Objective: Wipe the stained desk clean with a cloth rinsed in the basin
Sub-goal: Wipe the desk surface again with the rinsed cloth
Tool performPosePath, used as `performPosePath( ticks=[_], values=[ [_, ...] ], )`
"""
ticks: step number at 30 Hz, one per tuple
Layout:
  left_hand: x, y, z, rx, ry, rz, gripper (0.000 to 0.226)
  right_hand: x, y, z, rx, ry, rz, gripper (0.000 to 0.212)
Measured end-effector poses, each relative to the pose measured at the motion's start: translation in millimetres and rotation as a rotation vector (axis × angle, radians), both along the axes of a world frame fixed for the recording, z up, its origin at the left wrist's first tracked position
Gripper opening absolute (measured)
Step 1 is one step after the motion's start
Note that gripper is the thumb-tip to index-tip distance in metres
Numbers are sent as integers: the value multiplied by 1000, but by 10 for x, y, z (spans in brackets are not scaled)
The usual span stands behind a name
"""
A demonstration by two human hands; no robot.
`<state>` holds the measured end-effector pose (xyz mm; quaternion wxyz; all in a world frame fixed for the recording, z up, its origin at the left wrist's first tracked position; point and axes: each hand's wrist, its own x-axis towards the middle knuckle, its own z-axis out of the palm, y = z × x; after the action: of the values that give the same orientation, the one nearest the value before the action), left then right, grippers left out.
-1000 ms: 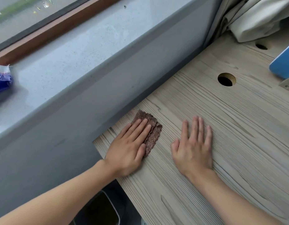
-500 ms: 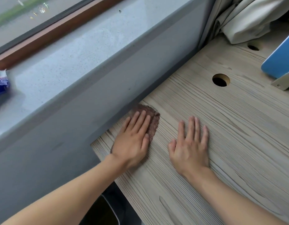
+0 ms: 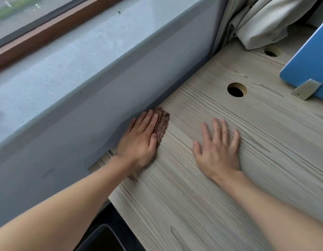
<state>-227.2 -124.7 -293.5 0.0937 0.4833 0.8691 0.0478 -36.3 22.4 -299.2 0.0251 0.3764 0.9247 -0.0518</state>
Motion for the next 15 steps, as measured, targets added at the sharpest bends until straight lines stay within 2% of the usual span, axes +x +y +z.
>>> performPosePath(
  ticks=[2, 6, 10, 15],
  values=[
    [85, -20, 39, -3, 19, -12, 65, 6, -20, 19, -4, -19, -4, 73],
    [417, -82, 30, -9, 33, -172, 62, -10, -15, 27, 3, -24, -7, 73],
    [305, -20, 10, -4, 29, -227, 61, -14, -11, 18, 0, -26, -10, 72],
    [-65, 392, -4, -7, 19, -124, 66, -6, -25, -6, 13, -13, -10, 71]
  ],
)
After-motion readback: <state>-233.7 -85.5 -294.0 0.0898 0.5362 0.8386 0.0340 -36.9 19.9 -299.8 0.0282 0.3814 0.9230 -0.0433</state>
